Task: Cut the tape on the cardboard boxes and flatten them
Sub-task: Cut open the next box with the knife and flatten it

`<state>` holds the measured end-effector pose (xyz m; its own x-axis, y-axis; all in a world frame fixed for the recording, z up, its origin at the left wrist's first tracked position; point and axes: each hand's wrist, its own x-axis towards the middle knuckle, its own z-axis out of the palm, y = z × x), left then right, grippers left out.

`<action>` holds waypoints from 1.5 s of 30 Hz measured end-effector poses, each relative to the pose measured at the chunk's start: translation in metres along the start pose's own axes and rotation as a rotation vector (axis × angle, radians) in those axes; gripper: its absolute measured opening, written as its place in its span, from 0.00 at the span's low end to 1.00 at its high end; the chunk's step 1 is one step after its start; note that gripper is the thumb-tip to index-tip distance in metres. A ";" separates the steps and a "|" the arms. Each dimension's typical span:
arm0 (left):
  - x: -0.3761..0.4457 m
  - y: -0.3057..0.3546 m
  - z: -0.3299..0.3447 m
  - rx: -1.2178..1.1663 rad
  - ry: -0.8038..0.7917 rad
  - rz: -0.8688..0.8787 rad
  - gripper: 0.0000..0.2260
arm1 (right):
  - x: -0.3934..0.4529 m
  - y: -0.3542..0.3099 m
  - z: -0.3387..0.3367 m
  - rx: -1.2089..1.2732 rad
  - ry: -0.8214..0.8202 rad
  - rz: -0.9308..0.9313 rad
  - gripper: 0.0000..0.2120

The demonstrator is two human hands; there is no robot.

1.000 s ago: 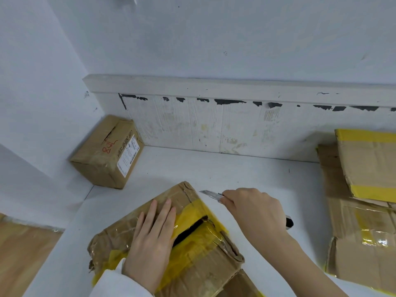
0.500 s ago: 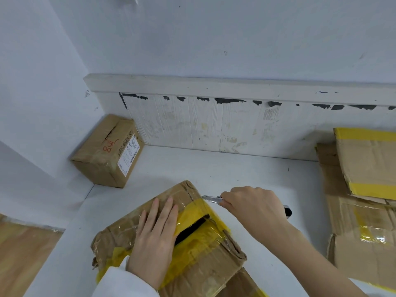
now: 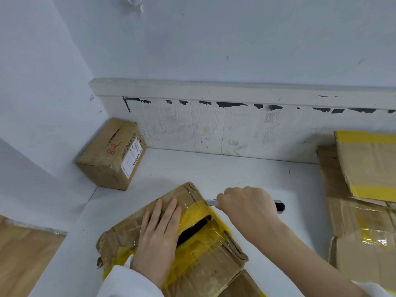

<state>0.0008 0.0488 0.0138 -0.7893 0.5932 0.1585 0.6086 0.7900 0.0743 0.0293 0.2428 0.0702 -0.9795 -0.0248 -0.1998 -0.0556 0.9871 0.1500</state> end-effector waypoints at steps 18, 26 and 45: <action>0.001 0.000 0.001 0.020 -0.030 -0.016 0.35 | -0.023 -0.006 -0.009 0.032 -0.052 0.008 0.10; -0.002 0.003 -0.003 0.060 -0.041 -0.003 0.31 | -0.039 0.002 0.002 0.014 -0.046 0.020 0.10; -0.003 0.003 -0.011 0.108 -0.158 -0.004 0.27 | -0.056 0.013 0.021 0.053 0.039 0.107 0.14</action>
<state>0.0055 0.0476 0.0243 -0.8000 0.6000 0.0014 0.5997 0.7996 -0.0327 0.0877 0.2607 0.0629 -0.9862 0.0764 -0.1469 0.0593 0.9913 0.1173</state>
